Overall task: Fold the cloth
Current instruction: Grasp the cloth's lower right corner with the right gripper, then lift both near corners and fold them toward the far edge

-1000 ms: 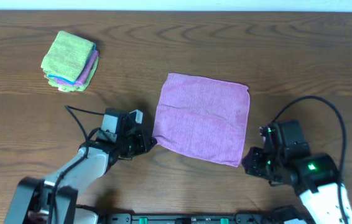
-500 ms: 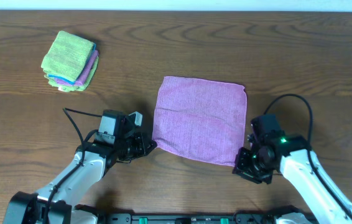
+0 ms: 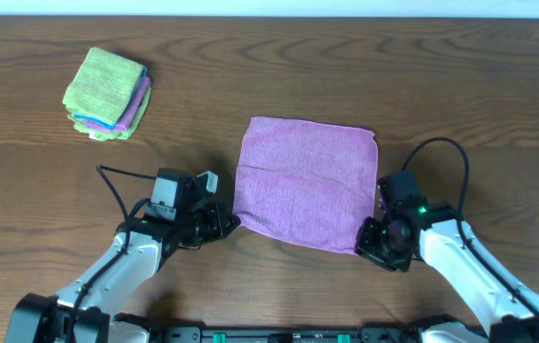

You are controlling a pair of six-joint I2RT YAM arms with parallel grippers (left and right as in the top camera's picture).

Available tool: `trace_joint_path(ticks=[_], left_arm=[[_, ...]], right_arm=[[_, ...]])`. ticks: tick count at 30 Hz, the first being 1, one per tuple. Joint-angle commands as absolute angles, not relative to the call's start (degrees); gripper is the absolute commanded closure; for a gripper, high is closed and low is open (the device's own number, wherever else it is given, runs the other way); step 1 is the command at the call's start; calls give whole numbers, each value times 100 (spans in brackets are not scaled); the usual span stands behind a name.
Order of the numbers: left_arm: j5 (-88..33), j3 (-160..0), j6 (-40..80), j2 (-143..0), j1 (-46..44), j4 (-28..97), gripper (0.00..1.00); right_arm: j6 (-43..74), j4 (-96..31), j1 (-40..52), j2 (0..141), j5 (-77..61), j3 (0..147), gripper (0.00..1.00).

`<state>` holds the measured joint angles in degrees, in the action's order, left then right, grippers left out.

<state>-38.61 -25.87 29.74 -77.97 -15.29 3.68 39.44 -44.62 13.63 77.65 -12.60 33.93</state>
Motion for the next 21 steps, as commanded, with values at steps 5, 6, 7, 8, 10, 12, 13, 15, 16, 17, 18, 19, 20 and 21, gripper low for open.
trace_joint_path(ticks=[5, 6, 7, 8, 10, 12, 13, 15, 16, 17, 18, 19, 20, 21], left_arm=[[-3857, -2571, 2873, -7754, -1503, 381, 94], [-3857, -2571, 2873, -7754, -1503, 381, 94], [-3857, -2571, 2873, -7754, -1503, 381, 94], [-3857, -2571, 2873, -7754, -1503, 381, 94], [-3859, -2571, 2873, -7754, -1503, 381, 94], [-3863, -2571, 2873, -7743, -1503, 384, 94], [-3894, -2571, 2873, -7719, -1503, 386, 94], [-3929, -2571, 2873, -7634, -1503, 390, 94], [-3942, -2571, 2873, -7559, -1503, 390, 94], [-3951, -2571, 2873, -7483, -1503, 392, 94], [-3951, -2571, 2873, -7376, -1503, 401, 94], [-3951, -2571, 2873, -7236, -1503, 432, 94], [-3948, -2571, 2875, -7118, -1505, 464, 94], [-3944, -2574, 2875, -6930, -1505, 554, 94]], right_arm=[[4027, -4233, 1304, 8103, -1247, 3321, 85], [4029, -4204, 1304, 8103, -1249, 3321, 92], [4029, -4171, 1304, 8101, -1302, 3321, 98], [4027, -4143, 1304, 8101, -1389, 3321, 98], [4027, -4097, 1304, 8099, -1538, 3328, 99], [4025, -4088, 1304, 8099, -1566, 3339, 99], [4023, -4088, 1295, 8099, -1551, 3354, 99], [3953, -4095, 1245, 8084, -1549, 3424, 99], [3876, -4130, 1208, 8051, -1549, 3487, 99], [3848, -4182, 1179, 8020, -1546, 3546, 99], [3817, -4265, 1146, 7972, -1551, 3629, 99], [3736, -4362, 1109, 7905, -1549, 3739, 98], [3675, -4458, 1085, 7839, -1544, 3830, 98], [3575, -4598, 1052, 7730, -1527, 3970, 98]])
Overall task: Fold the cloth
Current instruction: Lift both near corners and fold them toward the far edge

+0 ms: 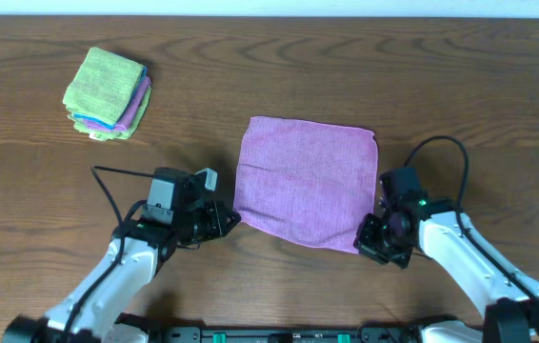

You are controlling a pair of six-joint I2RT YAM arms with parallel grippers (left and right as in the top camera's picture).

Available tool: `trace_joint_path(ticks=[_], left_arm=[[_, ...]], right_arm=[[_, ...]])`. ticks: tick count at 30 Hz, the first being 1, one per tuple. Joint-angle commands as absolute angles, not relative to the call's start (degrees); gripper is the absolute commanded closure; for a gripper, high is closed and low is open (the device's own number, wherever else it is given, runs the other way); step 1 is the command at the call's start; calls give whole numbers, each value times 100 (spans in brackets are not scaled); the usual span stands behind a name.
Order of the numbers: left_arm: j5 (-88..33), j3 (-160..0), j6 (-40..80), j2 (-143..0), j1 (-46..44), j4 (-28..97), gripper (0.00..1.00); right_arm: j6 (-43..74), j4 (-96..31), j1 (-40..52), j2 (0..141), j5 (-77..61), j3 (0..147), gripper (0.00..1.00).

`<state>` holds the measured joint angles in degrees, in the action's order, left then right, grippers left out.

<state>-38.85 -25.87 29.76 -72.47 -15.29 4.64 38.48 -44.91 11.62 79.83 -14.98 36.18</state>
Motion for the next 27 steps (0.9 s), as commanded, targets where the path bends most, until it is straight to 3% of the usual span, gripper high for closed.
trace_joint_path(ticks=[1, 16, 27], left_arm=[[-3940, -2571, 2875, -6779, -1505, 635, 94], [-3459, -2571, 3546, -5468, -2051, 2036, 94], [-1726, -2574, 3793, -5581, -2086, 735, 94]], right_arm=[[3546, -4733, 1037, 7631, -1481, 4082, 99], [3509, -5811, 1037, 6449, -1354, 4418, 98], [3642, -3933, 1037, 6685, -1350, 4418, 98]])
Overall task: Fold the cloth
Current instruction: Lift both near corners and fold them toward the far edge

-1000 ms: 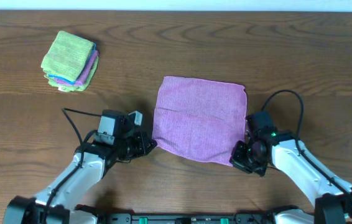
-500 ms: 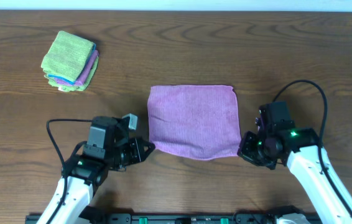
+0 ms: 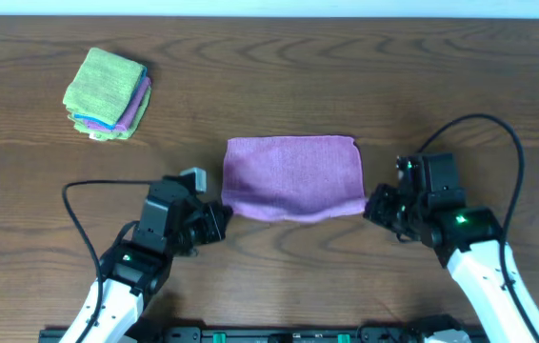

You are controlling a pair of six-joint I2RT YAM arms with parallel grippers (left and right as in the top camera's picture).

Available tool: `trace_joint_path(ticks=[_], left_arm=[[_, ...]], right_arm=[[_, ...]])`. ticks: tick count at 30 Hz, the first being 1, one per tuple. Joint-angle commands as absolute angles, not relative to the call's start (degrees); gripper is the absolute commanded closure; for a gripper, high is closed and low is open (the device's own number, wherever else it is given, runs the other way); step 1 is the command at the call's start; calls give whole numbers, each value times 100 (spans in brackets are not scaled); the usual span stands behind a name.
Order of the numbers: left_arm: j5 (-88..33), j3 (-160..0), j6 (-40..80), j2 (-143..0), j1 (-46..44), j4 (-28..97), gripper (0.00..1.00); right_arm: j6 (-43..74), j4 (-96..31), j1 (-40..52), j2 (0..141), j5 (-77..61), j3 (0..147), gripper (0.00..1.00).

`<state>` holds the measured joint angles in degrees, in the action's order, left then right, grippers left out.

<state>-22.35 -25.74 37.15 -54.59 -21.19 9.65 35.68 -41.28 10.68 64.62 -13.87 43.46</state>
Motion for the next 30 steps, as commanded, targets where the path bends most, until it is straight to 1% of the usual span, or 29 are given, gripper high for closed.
trace_joint_path(ticks=[1, 7, 11, 13, 16, 20, 23, 26, 30], left_arm=[[-1730, -2574, 3793, -5695, -2051, 499, 94], [-1697, -2587, 3769, -6619, -1754, -425, 94], [-1938, -2845, 3658, -7452, -1426, -1160, 94], [-2121, -3203, 3489, -7953, -1295, -1376, 94], [-2390, -3957, 3190, -8678, -1223, -1380, 94], [-2799, -4836, 3039, -9408, -1221, -1251, 94], [-2873, -5269, 2954, -9730, -1223, -705, 94], [-2853, -5328, 2794, -9771, -1223, -23, 94], [-2727, -5328, 2692, -9771, -1223, 692, 94]], right_arm=[[3647, -3741, 1037, 6842, -1352, 4418, 98], [3785, -2587, 1007, 7649, -1347, 4423, 98], [3983, -1857, 888, 8180, -1352, 4547, 98], [3983, -1629, 819, 8462, -1347, 4737, 98], [3983, -1544, 746, 8855, -1135, 5168, 98], [3979, -1581, 692, 9157, -882, 5717, 98], [3889, -1688, 687, 9198, -843, 5927, 98], [3848, -2287, 727, 9201, -884, 5935, 98], [3500, -2947, 836, 9201, -904, 5929, 98]])
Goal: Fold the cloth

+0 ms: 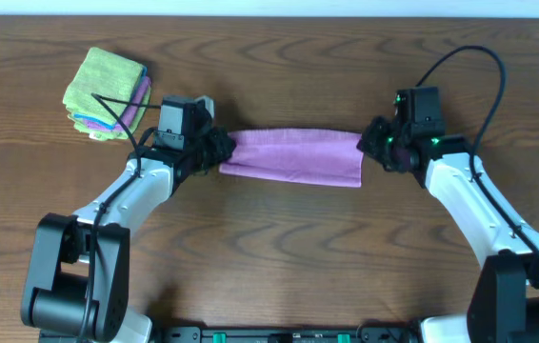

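Note:
The purple cloth (293, 155) lies in the overhead view as a narrow band across the middle of the table, stretched between the two arms. My left gripper (222, 150) is shut on its left end. At the right end, my right gripper (369, 143) is shut on the cloth's upper corner. The band's lower edge sags a little toward the right.
A stack of folded cloths (107, 93), green on top with purple and blue below, sits at the far left of the brown wooden table (279, 257), close behind my left arm. Black cables loop off both wrists.
Both grippers have moved away from me toward the far side, carrying the cloth's near edge with them. The cloth now shows as a thin band instead of a half-height rectangle.
The cloth lay flat and nearly square, with both grippers at its near corners. They stayed there at the second moment. By the third the near edge was lifted and the cloth looked half as deep. Now it is a narrow strip held farther back.

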You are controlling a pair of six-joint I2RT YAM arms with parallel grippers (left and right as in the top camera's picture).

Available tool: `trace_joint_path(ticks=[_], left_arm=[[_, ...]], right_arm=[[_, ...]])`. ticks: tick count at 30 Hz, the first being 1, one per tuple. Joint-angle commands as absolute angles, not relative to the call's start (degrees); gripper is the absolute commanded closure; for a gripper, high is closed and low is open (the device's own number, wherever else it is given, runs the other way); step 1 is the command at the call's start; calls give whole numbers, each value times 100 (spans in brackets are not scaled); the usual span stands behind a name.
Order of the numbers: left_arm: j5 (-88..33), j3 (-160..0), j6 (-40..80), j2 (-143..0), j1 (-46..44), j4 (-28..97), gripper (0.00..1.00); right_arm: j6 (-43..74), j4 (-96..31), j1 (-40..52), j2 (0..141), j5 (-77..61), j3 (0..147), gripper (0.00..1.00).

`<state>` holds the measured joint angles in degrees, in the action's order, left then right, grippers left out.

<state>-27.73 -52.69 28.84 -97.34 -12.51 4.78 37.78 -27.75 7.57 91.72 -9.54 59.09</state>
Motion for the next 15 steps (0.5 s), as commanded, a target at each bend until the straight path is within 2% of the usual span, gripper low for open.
trace_joint_path(ticks=[1, 15], left_arm=[[-2670, -5328, 2689, -9771, -1223, 805, 94], [-2486, -5332, 2523, -9679, -1118, 1197, 94]], right_arm=[[3459, -3076, 847, 9201, -904, 5929, 98], [3415, -3894, 1057, 9201, -895, 5920, 98]])
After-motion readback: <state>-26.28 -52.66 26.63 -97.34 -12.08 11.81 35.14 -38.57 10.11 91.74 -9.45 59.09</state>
